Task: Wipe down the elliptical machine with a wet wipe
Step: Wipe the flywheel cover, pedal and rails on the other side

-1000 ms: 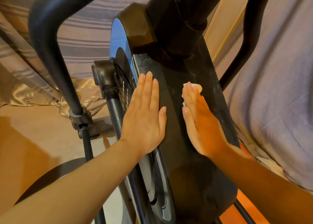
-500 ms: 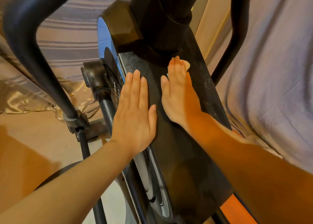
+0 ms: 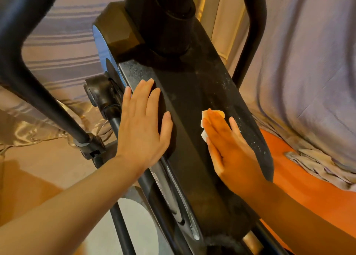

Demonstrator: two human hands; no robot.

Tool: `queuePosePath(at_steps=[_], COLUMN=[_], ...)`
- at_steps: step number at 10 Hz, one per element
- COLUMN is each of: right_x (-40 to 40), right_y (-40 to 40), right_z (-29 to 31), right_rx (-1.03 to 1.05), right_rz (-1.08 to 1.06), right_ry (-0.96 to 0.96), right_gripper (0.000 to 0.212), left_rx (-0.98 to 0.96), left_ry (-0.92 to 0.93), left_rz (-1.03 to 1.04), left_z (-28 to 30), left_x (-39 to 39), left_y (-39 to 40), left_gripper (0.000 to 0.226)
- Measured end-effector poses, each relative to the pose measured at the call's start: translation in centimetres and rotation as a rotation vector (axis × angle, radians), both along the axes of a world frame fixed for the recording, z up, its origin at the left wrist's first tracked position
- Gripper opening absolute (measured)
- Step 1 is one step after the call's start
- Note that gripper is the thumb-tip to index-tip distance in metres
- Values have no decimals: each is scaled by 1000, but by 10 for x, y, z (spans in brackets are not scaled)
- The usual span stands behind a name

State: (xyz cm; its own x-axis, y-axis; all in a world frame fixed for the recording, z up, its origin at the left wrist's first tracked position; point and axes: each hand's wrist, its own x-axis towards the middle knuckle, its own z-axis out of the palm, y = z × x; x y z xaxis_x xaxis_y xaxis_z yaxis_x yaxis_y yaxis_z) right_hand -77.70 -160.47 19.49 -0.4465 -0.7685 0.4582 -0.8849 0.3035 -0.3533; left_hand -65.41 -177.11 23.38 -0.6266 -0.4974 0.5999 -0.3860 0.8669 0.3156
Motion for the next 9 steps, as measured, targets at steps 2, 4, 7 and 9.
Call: queuePosePath(at_steps=[2,4,7,9], right_x=[0,-17,-58,-43], right_y=[0,-40,-124,-109], right_z=[-11,19,71,59], right_rx=[-11,-33,79,-29], right_rz=[33,85,60,35], right_ry=[173,68,72,72], right_gripper=[53,50,59,57], left_rx=[-2,-112,-139,-164], left_ry=[50,4,-39,-61], left_rz=[109,195,219,232], left_z=[13,3,1,0], left_x=[-43,-51,-51,-52], left_y=[-1,-3,-1,-1], left_gripper=[55,60,61,62])
